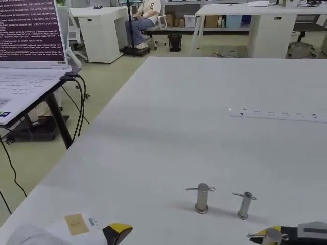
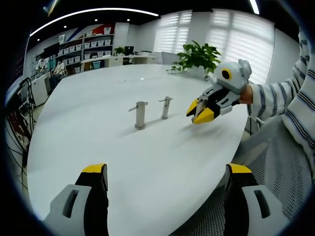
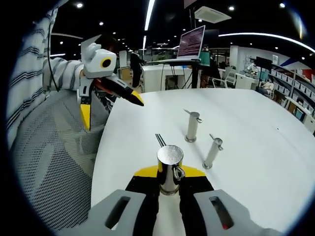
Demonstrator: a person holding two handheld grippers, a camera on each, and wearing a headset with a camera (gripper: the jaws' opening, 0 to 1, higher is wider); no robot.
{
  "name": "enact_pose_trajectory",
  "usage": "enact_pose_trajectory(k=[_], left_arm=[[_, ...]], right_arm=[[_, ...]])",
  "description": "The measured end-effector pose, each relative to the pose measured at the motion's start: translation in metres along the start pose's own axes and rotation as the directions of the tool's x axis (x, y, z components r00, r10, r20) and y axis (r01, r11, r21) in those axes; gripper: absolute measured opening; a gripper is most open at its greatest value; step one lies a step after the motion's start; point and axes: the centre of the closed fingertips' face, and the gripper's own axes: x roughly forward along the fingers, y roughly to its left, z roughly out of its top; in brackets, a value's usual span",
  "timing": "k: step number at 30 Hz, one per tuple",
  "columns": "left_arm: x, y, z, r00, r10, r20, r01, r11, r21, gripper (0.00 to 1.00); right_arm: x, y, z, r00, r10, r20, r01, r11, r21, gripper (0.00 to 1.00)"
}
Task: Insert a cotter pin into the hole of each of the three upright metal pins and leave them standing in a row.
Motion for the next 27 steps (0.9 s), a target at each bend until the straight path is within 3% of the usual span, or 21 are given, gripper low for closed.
enact_pose_trajectory(k=[7, 13, 24, 27], left_arm=[[-0.004, 0.009, 0.006, 0.9988, 0.035, 0.034, -0.034, 0.999, -0.035, 0.99], [-0.006, 0.01, 0.002, 0.9991, 0.038, 0.017, -0.037, 0.999, -0.038, 0.99], [-0.004, 0.002, -0.006, 0.9996, 0.018, -0.023, -0.018, 1.0, -0.013, 0.97], [-0.005, 0.002, -0.005, 0.9996, 0.017, -0.023, -0.017, 1.0, -0.009, 0.95]], right_arm=[[-0.014, -0.037, -0.013, 0.9942, -0.107, -0.01, 0.108, 0.993, 0.054, 0.09], [-0.019, -0.061, -0.023, 0.9869, -0.16, -0.026, 0.161, 0.984, 0.074, 0.09], [-0.014, -0.08, -0.03, 0.9866, -0.162, -0.017, 0.163, 0.982, 0.096, 0.09], [-0.012, -0.083, -0.027, 0.9898, -0.141, 0.018, 0.139, 0.985, 0.099, 0.09]])
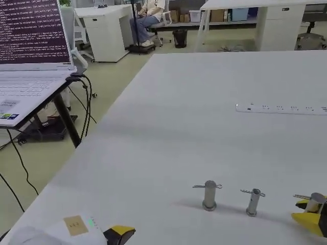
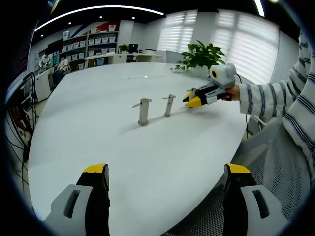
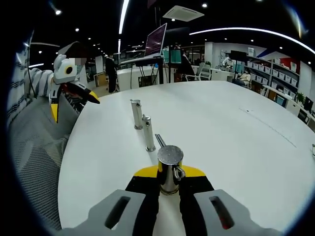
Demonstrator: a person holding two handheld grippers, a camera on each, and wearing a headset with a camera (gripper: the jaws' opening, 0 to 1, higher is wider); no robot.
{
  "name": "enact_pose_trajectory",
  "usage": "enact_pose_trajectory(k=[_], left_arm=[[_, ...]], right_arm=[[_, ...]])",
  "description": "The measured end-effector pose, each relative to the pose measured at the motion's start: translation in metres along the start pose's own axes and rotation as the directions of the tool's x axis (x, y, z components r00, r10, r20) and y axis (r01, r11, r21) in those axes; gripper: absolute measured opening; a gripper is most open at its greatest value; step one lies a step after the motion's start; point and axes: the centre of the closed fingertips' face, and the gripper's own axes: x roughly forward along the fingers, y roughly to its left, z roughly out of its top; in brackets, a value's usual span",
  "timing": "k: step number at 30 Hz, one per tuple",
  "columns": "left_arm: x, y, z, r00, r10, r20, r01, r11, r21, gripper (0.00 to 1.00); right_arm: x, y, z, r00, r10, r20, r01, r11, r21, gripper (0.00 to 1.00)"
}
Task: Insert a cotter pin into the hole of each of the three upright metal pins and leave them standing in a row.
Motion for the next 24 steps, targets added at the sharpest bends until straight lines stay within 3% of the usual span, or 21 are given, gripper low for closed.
enact_pose_trajectory(k=[10, 18, 20, 24], left_arm=[[-0.001, -0.003, 0.009, 0.9999, -0.001, 0.017, 0.001, 1.0, 0.029, 0.91], [-0.001, -0.003, 0.01, 0.9999, -0.003, 0.015, 0.003, 1.0, 0.023, 0.9], [-0.001, -0.003, 0.011, 0.9998, -0.003, 0.019, 0.002, 1.0, 0.021, 0.9], [0.0, -0.001, 0.014, 0.9996, 0.003, 0.03, -0.004, 1.0, 0.015, 0.9]], right_arm=[[0.008, 0.001, -0.013, 0.9993, 0.022, -0.03, -0.023, 1.0, -0.021, 0.09], [0.006, 0.0, -0.011, 0.9998, -0.009, 0.018, 0.009, 1.0, -0.012, 0.1], [0.003, 0.003, 0.0, 0.9973, 0.005, 0.074, -0.007, 1.0, 0.02, 0.15], [-0.006, 0.007, 0.01, 0.9962, -0.007, 0.087, 0.004, 0.999, 0.035, 0.3]])
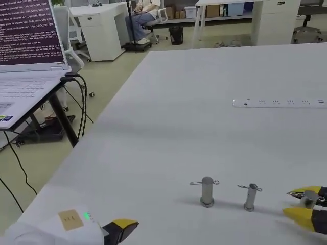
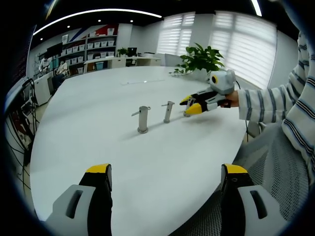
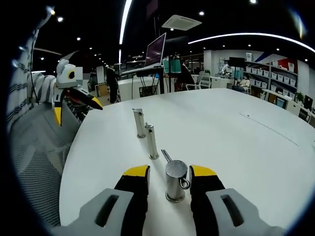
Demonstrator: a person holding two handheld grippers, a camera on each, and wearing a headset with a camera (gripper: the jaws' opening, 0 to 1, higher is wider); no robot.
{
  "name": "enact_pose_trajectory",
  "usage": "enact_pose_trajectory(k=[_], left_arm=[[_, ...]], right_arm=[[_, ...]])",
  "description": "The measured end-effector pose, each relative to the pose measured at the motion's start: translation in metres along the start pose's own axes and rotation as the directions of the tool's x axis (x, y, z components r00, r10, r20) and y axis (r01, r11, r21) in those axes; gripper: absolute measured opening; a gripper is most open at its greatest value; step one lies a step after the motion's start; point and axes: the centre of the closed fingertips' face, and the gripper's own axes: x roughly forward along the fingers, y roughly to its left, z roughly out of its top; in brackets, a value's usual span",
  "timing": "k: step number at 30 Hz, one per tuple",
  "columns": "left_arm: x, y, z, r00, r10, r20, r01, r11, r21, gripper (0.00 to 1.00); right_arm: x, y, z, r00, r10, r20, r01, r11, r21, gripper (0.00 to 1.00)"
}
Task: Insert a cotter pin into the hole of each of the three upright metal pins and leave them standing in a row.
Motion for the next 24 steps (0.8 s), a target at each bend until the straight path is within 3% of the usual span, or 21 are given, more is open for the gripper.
enact_pose_trajectory(k=[4, 6, 16, 20, 22, 24], left_arm=[[0.001, -0.001, 0.005, 0.9998, -0.007, 0.021, 0.007, 1.0, -0.015, 0.92], [0.002, -0.001, 0.007, 0.9996, -0.006, 0.026, 0.007, 1.0, -0.014, 0.92], [0.004, 0.002, 0.018, 0.998, 0.008, 0.062, -0.007, 1.0, -0.023, 0.95], [0.005, 0.005, 0.018, 0.9974, 0.021, 0.068, -0.019, 0.999, -0.037, 0.95], [0.005, 0.008, 0.017, 0.997, 0.034, 0.069, -0.029, 0.997, -0.069, 0.95], [0.005, 0.007, 0.014, 0.9982, 0.028, 0.053, -0.024, 0.997, -0.075, 0.95]], right_arm=[[-0.01, 0.003, 0.008, 0.9988, -0.044, 0.018, 0.044, 0.998, 0.044, 0.57], [-0.016, 0.002, 0.009, 0.9969, -0.077, 0.016, 0.075, 0.994, 0.082, 0.65], [-0.058, 0.014, 0.008, 0.9819, -0.189, 0.019, 0.181, 0.963, 0.2, 0.85], [-0.07, 0.016, 0.002, 0.9705, -0.241, 0.004, 0.231, 0.934, 0.274, 0.91], [-0.078, 0.014, 0.005, 0.9546, -0.297, 0.022, 0.275, 0.907, 0.319, 0.94], [-0.084, 0.015, 0.009, 0.948, -0.316, 0.037, 0.283, 0.89, 0.359, 0.98]])
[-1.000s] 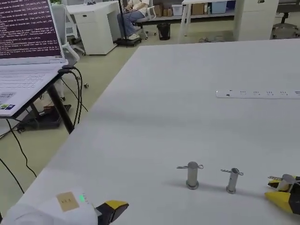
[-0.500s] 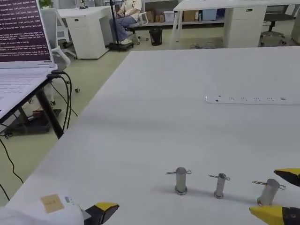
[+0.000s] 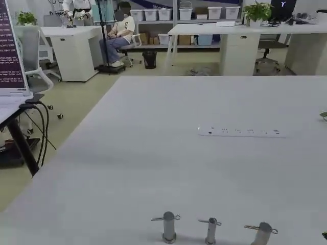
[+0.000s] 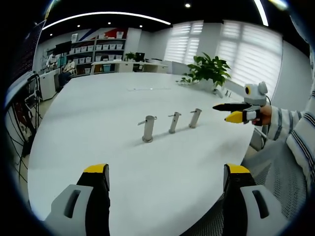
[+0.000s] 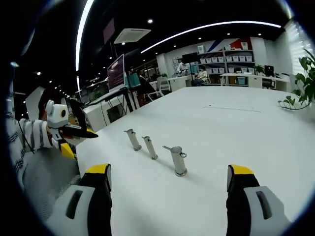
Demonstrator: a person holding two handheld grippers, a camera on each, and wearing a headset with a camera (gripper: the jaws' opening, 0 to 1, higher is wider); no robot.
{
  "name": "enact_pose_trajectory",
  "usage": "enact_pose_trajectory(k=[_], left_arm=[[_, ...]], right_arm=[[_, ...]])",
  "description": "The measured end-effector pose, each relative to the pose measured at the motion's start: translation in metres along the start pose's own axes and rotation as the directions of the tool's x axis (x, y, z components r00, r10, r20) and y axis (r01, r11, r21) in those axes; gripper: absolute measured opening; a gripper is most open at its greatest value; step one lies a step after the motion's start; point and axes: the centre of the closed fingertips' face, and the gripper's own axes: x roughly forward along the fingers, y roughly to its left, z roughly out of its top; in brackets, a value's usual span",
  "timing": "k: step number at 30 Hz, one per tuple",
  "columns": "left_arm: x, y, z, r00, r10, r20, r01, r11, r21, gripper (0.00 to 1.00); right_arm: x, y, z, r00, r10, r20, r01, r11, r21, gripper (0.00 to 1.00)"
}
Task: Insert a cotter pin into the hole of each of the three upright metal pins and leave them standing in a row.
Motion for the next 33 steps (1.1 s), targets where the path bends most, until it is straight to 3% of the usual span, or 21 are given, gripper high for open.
enact_pose_trajectory(k=[3, 13, 20, 33], left_arm=[[0.0, 0.001, 0.002, 1.0, 0.003, 0.0, -0.003, 1.0, 0.014, 0.97], [-0.012, -0.001, 0.005, 0.9997, -0.025, -0.006, 0.025, 1.0, 0.016, 0.98], [-0.02, -0.003, 0.003, 0.9991, -0.04, 0.016, 0.04, 0.999, -0.029, 0.99], [-0.033, -0.005, -0.004, 0.9998, -0.011, 0.018, 0.012, 0.999, -0.053, 0.99]], right_arm=[[-0.013, 0.0, 0.005, 0.9993, -0.027, 0.024, 0.026, 0.999, 0.041, 0.98], [-0.057, -0.007, -0.014, 0.9947, -0.093, -0.045, 0.095, 0.994, 0.055, 0.98], [-0.068, 0.003, -0.024, 0.9917, -0.116, -0.055, 0.121, 0.987, 0.103, 0.98], [-0.087, 0.02, -0.032, 0.9871, -0.141, -0.076, 0.148, 0.984, 0.097, 0.98]])
